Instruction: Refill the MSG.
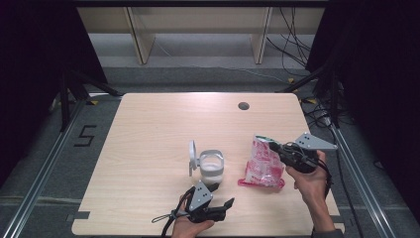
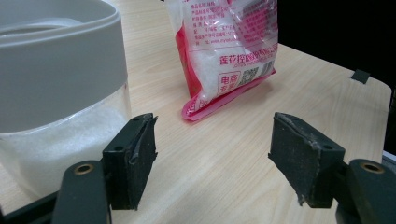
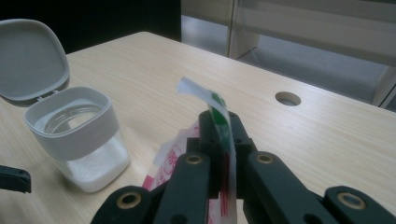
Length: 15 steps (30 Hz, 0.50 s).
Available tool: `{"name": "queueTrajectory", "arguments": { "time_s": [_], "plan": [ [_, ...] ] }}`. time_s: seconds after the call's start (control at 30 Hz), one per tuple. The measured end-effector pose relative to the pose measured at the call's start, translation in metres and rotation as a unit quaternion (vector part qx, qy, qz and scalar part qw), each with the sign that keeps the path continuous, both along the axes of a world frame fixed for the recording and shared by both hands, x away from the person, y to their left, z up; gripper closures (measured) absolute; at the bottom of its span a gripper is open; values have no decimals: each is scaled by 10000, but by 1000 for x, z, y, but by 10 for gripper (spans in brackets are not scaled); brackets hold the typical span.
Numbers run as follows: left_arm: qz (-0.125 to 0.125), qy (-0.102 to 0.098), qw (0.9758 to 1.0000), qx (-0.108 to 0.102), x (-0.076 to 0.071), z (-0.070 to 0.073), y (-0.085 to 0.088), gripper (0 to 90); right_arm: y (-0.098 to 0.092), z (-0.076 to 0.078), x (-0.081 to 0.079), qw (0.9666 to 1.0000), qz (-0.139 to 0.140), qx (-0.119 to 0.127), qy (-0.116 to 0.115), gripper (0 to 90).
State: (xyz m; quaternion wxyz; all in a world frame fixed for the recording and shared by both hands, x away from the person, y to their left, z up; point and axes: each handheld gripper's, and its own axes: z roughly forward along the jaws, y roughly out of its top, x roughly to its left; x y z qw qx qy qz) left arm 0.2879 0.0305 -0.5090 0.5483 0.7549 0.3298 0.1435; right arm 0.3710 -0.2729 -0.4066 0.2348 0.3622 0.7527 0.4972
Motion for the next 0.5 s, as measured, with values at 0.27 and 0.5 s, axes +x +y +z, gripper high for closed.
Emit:
{"name": "queueTrajectory", "arguments": {
  "time_s": [0.27,0.5],
  "plan": [
    [-44,4,10000,-34,-1,-1,0,304,-4,-5,5,9998,-153,-123,18,888],
    [-33,37,10000,14,-2,2,5,292,-6,-10,12,9996,-192,-190,36,883]
  ]
}}
